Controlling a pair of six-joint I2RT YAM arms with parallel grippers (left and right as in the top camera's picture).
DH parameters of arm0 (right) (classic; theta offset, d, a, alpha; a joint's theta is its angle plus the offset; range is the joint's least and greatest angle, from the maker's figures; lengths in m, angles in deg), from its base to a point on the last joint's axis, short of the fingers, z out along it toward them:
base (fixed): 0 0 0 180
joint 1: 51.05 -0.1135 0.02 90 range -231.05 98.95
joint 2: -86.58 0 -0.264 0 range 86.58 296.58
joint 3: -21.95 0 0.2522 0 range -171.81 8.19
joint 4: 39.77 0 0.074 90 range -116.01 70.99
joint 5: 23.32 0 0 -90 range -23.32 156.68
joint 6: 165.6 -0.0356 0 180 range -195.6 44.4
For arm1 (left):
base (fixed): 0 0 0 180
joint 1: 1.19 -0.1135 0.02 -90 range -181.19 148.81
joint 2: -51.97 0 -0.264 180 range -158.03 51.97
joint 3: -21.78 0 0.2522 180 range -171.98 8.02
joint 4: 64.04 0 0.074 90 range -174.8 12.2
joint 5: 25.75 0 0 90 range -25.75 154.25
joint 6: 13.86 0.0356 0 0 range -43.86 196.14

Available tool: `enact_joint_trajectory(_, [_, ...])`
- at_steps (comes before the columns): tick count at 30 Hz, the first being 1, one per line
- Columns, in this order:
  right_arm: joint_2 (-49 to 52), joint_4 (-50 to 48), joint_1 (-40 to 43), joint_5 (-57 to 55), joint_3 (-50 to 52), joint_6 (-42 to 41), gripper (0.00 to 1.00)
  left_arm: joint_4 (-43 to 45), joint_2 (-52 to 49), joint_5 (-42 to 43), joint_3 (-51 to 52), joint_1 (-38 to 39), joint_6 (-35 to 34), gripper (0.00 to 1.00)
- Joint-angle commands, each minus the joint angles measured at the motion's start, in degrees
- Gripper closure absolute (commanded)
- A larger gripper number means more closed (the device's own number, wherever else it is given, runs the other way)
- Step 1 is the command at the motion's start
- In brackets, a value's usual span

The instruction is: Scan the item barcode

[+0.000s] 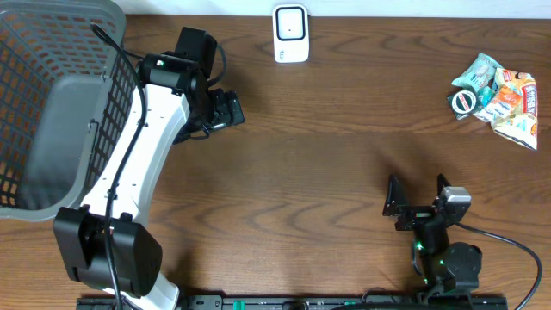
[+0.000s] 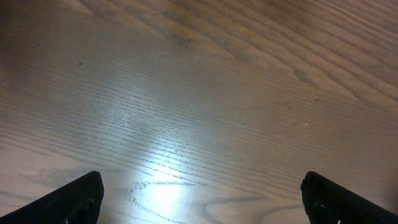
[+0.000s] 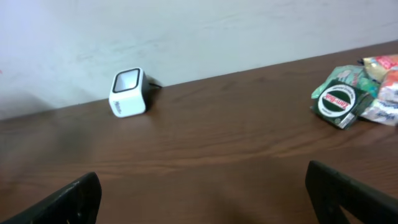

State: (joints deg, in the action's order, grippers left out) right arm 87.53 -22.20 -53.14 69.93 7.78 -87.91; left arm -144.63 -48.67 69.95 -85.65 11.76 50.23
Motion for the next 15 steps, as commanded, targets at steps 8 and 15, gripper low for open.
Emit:
enact_joint_trajectory(8, [-0.66, 0.15, 0.94, 3.04, 0.13, 8.37, 0.01, -0.15, -0.22, -0.13, 0.24, -0.11, -0.72, 0.00])
enact_joint_trajectory(15, [-0.66, 0.24, 1.68, 2.67, 0.13, 8.33, 0.01, -0.15, -0.22, -0.15, 0.24, -0.11, -0.72, 0.00])
